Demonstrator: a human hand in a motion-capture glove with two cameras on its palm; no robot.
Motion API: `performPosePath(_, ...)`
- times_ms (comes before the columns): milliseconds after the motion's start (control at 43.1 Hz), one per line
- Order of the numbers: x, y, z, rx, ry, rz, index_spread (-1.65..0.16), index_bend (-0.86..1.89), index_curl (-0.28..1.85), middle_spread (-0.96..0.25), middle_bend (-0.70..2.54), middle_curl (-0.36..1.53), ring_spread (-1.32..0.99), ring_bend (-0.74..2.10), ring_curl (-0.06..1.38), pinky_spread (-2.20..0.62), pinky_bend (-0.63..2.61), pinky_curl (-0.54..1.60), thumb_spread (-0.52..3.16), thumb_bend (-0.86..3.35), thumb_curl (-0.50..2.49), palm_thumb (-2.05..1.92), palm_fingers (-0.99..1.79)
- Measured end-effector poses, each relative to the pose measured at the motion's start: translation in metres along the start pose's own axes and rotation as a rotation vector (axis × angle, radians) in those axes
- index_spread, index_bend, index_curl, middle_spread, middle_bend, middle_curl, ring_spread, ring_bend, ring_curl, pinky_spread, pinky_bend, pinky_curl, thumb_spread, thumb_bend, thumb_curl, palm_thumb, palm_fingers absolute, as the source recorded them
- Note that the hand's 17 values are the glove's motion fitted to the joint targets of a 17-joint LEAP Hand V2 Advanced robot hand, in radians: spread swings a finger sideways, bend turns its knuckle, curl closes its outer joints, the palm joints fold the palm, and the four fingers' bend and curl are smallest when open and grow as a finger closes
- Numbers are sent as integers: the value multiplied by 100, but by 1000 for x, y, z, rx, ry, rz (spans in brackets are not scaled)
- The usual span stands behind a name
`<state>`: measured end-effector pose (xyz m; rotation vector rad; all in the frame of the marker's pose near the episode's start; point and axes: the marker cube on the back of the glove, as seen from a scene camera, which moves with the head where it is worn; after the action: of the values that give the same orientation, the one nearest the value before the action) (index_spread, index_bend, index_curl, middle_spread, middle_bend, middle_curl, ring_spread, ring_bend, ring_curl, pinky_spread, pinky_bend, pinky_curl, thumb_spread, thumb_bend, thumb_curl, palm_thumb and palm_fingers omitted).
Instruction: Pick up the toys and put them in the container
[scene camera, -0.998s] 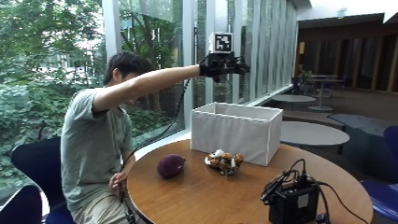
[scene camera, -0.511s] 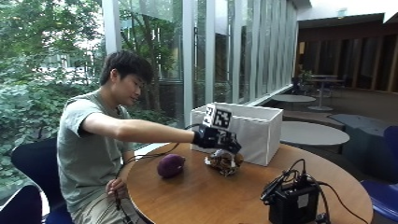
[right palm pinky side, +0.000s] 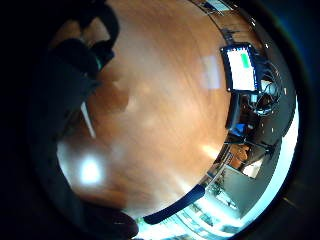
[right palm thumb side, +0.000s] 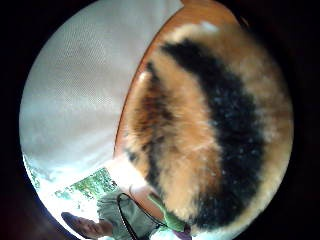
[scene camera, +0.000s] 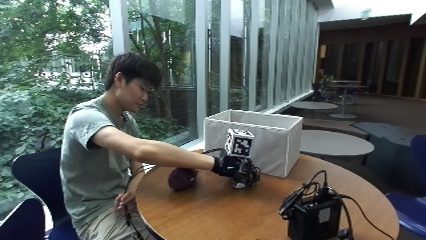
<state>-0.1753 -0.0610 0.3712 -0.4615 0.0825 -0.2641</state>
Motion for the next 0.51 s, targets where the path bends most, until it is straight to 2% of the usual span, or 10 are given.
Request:
performPosePath(23,4,-2,-2,14,28,30,-31,35,37,-15,65,49,-14,36,22,-28,86,31,122,28,52,62,86)
performPosePath(70,-3,-7,-8,43,12,95,-31,37,38,-15,68,51,-17,37,22,-30,82,30,116,28,54,65,88)
performPosePath(139,-19,-12,-18,77,-16,160,-33,49,43,-14,81,56,-25,45,26,-32,72,29,103,27,59,69,110)
performPosePath(162,-22,-11,-21,82,3,156,-33,51,45,-14,84,57,-27,49,28,-32,70,29,99,27,61,71,117)
performPosePath(186,-27,-10,-22,82,33,127,-33,53,47,-14,84,57,-29,48,28,-33,70,29,96,27,62,71,111)
performPosePath(232,-38,-6,-23,70,105,30,-33,58,51,-14,88,59,-33,60,33,-33,68,30,88,26,65,72,125)
performPosePath(371,-42,9,-35,36,138,-29,-33,68,61,-14,93,61,-38,78,40,-34,70,33,71,22,71,70,125)
performPosePath(511,-23,25,-80,71,45,82,-33,73,68,-13,98,63,-40,81,42,-34,78,37,60,15,75,64,117)
